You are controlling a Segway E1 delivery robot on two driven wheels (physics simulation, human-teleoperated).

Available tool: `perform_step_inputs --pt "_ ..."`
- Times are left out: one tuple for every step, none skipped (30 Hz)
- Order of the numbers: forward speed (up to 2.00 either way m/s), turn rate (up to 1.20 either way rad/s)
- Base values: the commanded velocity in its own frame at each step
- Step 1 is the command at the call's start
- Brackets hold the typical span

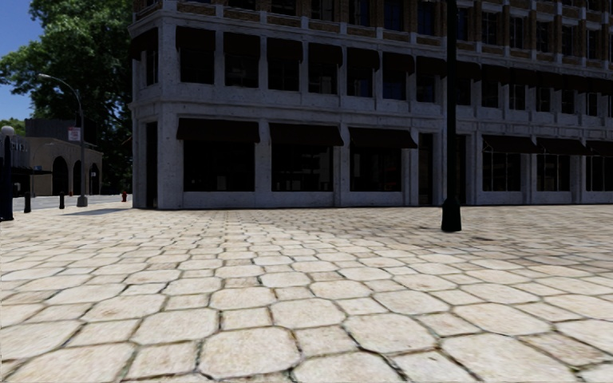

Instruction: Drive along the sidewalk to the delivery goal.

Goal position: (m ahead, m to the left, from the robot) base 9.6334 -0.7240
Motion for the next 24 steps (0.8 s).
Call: perform_step_inputs --pt "1.99 -0.18" --pt "1.99 -0.18" --pt "1.99 -0.18" --pt "1.99 -0.18" --pt "1.99 -0.18" --pt "1.99 -0.22" --pt "1.99 -0.27" --pt "1.99 -0.28" --pt "1.99 -0.28" --pt "1.99 -0.29" --pt "1.99 -0.29" --pt "1.99 -0.29" --pt "1.99 -0.29" --pt "1.99 -0.29" --pt "1.99 -0.29" --pt "1.99 -0.29" --pt "1.99 -0.29" --pt "1.99 -0.29" --pt "1.99 -0.29" --pt "1.99 -0.29" --pt "1.99 -0.29" --pt "1.99 -0.29" --pt "1.99 -0.29" --pt "1.99 -0.21"
